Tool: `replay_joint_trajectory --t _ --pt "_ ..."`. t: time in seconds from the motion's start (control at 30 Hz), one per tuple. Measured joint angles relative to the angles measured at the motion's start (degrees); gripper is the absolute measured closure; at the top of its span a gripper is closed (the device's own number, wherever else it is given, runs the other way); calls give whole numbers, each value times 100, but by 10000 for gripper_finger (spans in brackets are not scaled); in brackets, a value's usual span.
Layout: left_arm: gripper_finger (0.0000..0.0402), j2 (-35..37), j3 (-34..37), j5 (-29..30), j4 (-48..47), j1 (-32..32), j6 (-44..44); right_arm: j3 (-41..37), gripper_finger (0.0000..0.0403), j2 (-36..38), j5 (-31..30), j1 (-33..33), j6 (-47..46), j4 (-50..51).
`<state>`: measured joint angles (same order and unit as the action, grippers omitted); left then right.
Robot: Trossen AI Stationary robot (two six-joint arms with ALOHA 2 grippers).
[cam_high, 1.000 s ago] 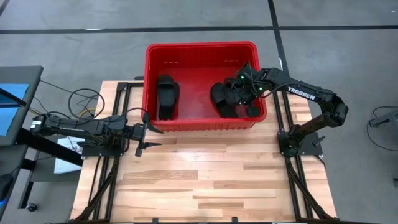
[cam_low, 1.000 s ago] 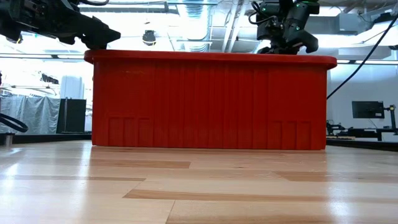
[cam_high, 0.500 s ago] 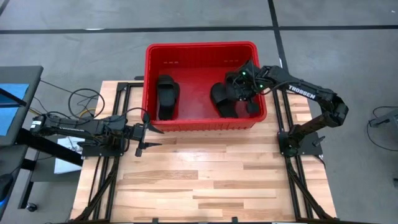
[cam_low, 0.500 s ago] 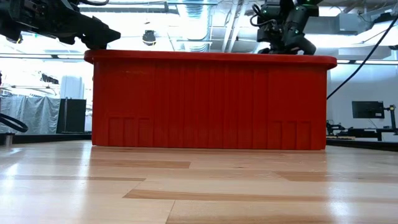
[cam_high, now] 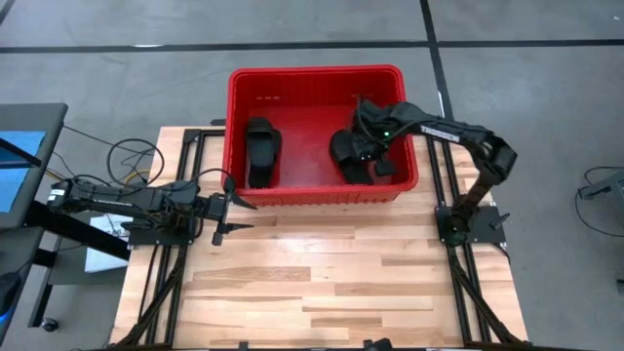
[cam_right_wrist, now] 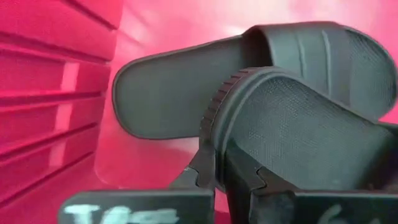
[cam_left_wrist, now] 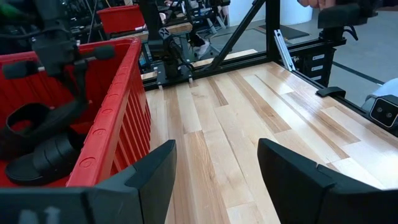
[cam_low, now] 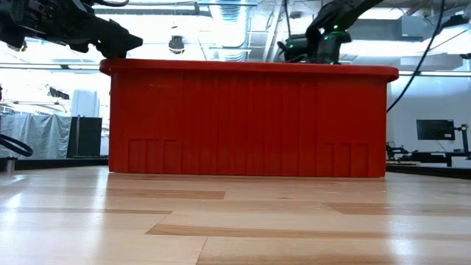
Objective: Pick and place slides into bin
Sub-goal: Stack the slide on top of the right slide in the bin
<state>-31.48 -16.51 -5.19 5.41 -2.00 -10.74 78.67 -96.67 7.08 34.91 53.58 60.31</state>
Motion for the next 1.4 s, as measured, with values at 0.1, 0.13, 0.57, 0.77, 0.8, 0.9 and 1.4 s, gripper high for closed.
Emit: replay_joint_trajectory --t 0.1,0.13,0.57,0.77,0.8,0.9,1.4 --pt "183 0 0 0 0 0 0 207 403 -204 4 -6 24 54" --pt "183 0 0 1 0 0 -1 237 403 -211 7 -8 33 87" --pt "183 -2 0 2 0 0 0 312 403 -156 27 -69 -41 233" --pt "183 -2 0 2 0 0 0 310 403 -158 25 -78 -61 221" --pt "183 -2 0 2 0 -2 0 310 403 -158 25 -78 -61 221" --pt "183 -1 0 2 0 -1 -1 308 403 -158 23 -78 -61 221" --pt "183 0 0 2 0 -2 0 302 403 -158 16 -78 -63 221"
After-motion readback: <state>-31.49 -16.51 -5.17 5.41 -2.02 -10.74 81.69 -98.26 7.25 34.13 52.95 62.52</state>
